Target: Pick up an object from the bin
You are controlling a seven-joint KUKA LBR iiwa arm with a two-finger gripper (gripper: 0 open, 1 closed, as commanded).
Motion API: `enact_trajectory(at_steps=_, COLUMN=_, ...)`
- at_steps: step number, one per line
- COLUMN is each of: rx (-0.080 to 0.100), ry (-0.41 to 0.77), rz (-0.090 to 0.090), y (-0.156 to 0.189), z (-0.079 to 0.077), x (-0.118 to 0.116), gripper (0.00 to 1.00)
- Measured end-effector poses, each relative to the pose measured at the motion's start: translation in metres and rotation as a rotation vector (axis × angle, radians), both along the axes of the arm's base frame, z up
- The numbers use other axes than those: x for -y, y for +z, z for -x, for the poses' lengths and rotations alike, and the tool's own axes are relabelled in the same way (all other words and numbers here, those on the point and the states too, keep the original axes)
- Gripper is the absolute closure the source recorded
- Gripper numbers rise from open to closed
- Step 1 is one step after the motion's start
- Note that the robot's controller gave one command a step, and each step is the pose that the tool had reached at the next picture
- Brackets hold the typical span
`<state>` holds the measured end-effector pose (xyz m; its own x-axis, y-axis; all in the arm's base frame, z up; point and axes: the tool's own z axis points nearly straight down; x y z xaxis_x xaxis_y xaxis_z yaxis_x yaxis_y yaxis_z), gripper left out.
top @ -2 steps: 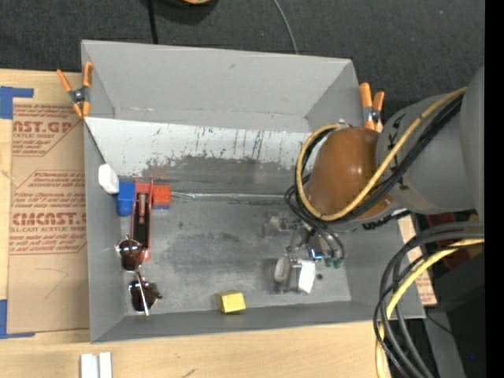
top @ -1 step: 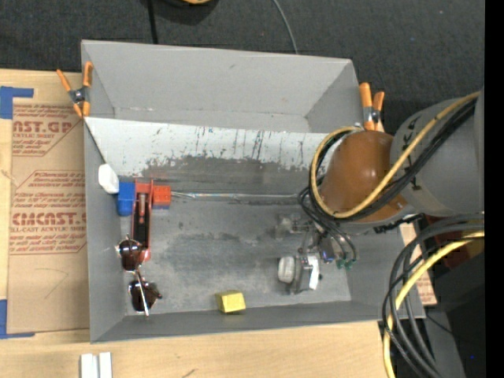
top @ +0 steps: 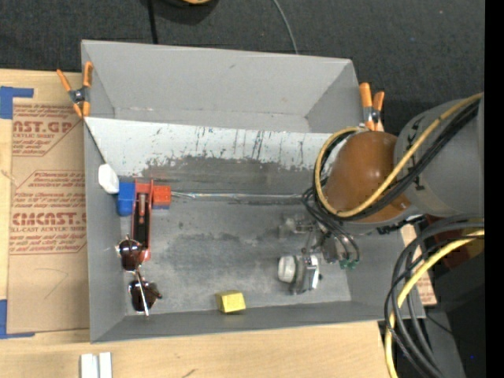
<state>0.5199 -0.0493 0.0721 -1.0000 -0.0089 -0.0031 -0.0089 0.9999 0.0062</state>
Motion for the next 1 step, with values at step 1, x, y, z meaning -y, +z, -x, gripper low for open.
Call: enact_trajectory(at_steps=1, rx=0.0, ry=-0.003, rz=0.0, y=0.0113, z=0.0047, x=0.0214, gripper=0.0)
